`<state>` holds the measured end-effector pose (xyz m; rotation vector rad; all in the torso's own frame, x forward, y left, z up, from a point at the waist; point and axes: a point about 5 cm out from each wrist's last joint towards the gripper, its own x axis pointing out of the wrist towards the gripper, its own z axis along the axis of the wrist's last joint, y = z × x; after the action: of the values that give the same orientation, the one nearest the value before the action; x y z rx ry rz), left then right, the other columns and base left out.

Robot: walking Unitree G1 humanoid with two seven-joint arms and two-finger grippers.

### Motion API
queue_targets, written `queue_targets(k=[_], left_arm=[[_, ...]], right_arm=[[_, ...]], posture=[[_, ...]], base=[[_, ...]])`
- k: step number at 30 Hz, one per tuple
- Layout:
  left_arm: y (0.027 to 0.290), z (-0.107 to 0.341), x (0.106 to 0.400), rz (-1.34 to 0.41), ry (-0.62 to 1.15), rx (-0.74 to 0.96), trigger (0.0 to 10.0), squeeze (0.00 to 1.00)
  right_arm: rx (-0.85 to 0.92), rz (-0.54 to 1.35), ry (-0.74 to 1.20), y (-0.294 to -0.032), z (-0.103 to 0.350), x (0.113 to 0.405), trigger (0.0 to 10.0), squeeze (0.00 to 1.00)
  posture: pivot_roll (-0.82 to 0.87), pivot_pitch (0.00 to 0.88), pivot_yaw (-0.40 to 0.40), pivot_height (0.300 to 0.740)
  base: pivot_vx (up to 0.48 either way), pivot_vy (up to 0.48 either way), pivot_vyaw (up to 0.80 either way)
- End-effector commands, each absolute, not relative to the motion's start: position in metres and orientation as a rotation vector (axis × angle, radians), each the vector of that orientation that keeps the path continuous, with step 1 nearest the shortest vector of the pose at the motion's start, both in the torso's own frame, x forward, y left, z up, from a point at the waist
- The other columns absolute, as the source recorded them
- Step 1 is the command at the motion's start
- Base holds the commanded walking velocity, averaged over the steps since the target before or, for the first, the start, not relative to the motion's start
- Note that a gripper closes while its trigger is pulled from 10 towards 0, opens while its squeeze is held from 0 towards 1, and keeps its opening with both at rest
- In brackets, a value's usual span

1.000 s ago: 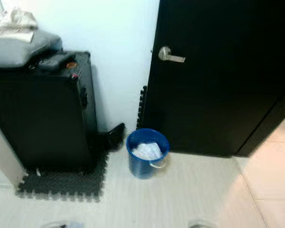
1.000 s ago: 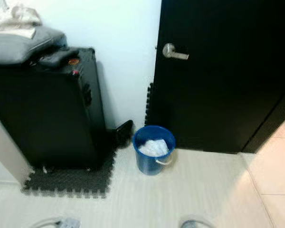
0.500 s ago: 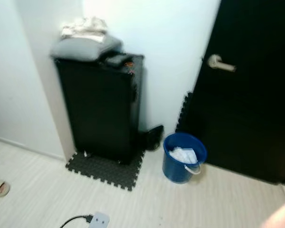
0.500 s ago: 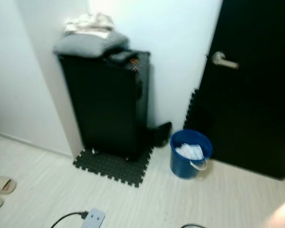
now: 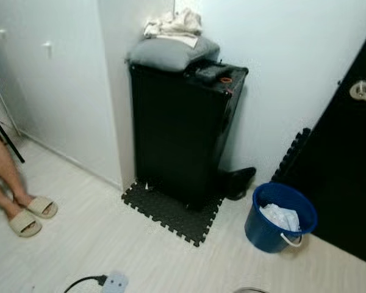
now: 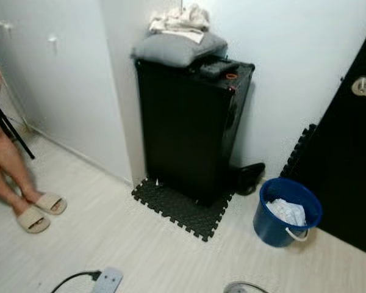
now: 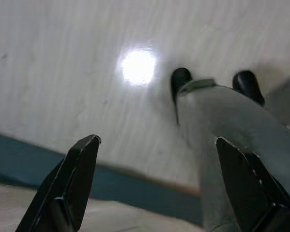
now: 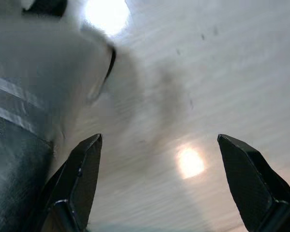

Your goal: Clean up the room

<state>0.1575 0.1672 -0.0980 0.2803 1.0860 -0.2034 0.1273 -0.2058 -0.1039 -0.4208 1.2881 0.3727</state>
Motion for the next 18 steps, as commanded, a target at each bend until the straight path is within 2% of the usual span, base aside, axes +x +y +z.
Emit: queue_targets(k=[1, 18], left_arm=[[0.1671, -0.1028, 0.1456, -0.219, 1.130, 0.283, 10.0, 0.00], [0.1674, -0.1030, 0.1447, -0.232, 1.131, 0.282, 10.0, 0.00]], right_arm=[[-0.434, 0.378, 1.300, -0.2086, -0.1041, 0.1253, 10.0, 0.00], [-0.424, 0.396, 1.310, -0.2083, -0.1039, 0.1251, 10.0, 0.00]], posture=[[0.00, 0.000, -0.079, 0.740], [-0.01, 0.000, -0.079, 0.740]], base=[[0.000, 0.000, 0.77], [0.000, 0.000, 0.77]])
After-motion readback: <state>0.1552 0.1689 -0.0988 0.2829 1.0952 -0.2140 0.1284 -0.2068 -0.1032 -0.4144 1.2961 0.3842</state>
